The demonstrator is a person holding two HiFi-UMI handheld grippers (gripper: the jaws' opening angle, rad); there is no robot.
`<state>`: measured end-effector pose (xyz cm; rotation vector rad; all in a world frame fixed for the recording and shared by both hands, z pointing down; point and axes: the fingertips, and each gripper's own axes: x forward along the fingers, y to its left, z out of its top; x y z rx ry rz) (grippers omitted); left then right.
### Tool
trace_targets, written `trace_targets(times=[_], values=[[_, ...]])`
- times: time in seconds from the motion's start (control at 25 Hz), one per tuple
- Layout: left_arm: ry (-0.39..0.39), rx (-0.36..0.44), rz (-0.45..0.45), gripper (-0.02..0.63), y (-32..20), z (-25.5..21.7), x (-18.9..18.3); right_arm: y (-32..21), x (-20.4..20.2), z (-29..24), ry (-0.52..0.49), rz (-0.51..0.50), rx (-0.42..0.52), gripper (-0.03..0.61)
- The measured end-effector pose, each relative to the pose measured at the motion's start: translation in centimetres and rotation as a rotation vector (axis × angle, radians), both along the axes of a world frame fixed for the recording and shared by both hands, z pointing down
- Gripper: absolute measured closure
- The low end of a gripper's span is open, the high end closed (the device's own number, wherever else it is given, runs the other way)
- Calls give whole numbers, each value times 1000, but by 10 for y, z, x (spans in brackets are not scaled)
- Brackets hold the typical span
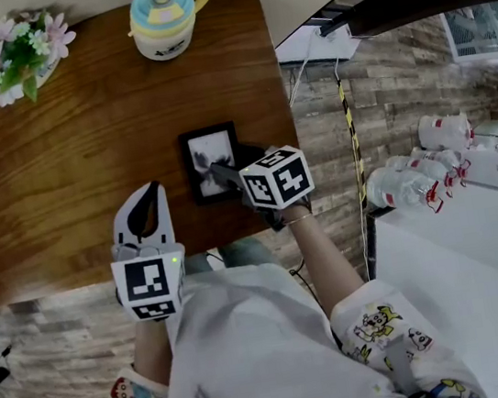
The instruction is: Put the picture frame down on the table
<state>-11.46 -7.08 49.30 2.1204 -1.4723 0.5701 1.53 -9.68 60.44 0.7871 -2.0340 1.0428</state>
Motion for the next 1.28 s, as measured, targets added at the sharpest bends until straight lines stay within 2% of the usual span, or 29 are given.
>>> trace_targets(times=[0.76, 1.28], values=[[-3, 25, -13, 611, 4, -7, -2, -3, 12, -10, 2, 51, 30, 330], [-29, 107, -33, 611, -8, -49, -10, -16, 24, -61, -36, 76, 125, 330]])
